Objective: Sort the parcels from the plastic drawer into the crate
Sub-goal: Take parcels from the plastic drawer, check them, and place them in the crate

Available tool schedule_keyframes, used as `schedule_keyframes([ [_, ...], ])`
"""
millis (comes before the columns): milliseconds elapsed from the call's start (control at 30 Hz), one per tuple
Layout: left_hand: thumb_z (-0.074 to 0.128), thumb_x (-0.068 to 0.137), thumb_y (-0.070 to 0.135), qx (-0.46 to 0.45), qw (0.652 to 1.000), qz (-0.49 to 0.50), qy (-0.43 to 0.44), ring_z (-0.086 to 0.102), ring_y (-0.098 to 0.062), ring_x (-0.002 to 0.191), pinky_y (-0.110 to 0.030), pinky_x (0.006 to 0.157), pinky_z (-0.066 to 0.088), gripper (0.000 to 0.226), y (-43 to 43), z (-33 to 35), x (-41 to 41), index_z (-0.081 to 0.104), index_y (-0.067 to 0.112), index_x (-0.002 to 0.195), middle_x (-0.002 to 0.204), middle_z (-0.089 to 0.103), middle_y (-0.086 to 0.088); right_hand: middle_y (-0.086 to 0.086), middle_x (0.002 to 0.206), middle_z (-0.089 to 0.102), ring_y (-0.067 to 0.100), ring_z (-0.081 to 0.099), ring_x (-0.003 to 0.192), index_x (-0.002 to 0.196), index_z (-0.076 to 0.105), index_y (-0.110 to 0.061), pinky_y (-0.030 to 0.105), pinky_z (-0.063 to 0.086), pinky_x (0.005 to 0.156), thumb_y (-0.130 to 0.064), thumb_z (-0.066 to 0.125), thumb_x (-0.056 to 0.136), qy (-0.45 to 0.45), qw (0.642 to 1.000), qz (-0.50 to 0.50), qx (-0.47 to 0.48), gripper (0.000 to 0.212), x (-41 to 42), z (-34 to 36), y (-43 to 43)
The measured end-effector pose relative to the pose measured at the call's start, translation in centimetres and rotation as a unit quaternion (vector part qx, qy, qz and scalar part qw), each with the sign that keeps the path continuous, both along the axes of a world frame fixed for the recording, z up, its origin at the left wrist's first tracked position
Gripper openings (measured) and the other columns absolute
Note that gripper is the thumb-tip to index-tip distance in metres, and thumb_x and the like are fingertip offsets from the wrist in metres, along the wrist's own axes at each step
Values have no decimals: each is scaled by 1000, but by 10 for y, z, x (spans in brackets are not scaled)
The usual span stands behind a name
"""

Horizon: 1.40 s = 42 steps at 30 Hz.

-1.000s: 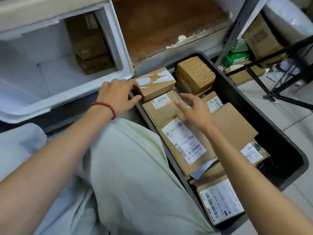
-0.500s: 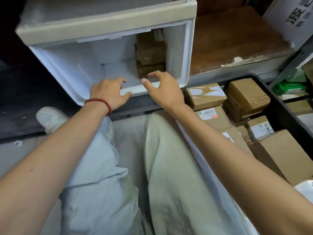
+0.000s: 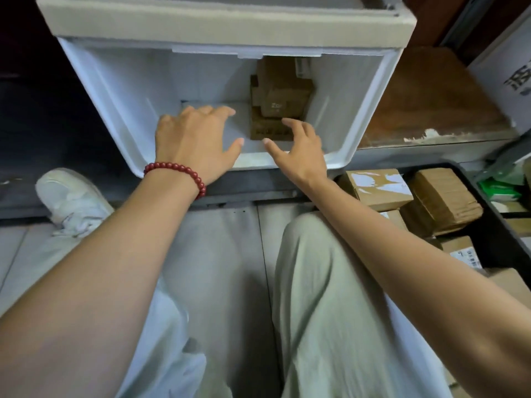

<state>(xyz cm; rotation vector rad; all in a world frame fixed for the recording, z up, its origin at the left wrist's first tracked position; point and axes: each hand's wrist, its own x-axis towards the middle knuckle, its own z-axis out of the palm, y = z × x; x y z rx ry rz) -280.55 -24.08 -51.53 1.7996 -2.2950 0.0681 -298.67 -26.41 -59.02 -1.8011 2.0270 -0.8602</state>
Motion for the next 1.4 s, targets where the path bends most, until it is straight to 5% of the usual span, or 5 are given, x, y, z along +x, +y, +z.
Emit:
schedule_keyframes([
  [500, 43, 93, 48, -46, 995, -75, 43, 47, -22, 121, -43, 95, 36, 50, -8, 14, -8, 36, 32, 140, 127, 56, 5, 10, 155, 18, 36, 23, 138, 151, 16, -30, 46, 36, 104, -70, 54, 78, 165, 980, -94, 62, 91, -21, -20, -147],
  [700, 43, 94, 48, -52, 997, -53, 31, 47, -25, 120, -45, 93, 36, 48, -19, 11, -5, 39, 29, 138, 126, 56, 1, 20, 158, 4, 37, 8, 145, 152, 15, -29, 47, 19, 113, -63, 56, 80, 101, 973, -187, 93, 90, 2, -23, -171],
  [867, 45, 93, 47, -44, 997, -49, 30, 47, -24, 120, -44, 92, 37, 49, -17, 10, 12, 38, 31, 138, 127, 56, 2, 19, 146, 22, 37, 31, 128, 150, 13, -23, 42, 32, 96, -67, 67, 68, 53, 962, -246, 108, 107, 5, -14, -178],
  [1200, 47, 93, 46, -7, 999, -44, 24, 47, -24, 121, -44, 94, 38, 49, -11, 13, 22, 40, 30, 139, 130, 55, 2, 18, 139, 26, 38, 46, 119, 144, 19, -17, 35, 39, 103, -47, 83, 65, 9, 991, -90, 96, 106, -21, -3, -80],
  [1400, 48, 93, 45, 41, 999, -6, -5, 48, -23, 121, -41, 92, 41, 51, 6, 3, 48, 37, 31, 141, 133, 52, 1, 18, 145, 21, 35, 38, 131, 145, 30, -14, 34, 31, 112, -42, 85, 65, -136, 983, -74, 102, 100, -3, 34, -43],
])
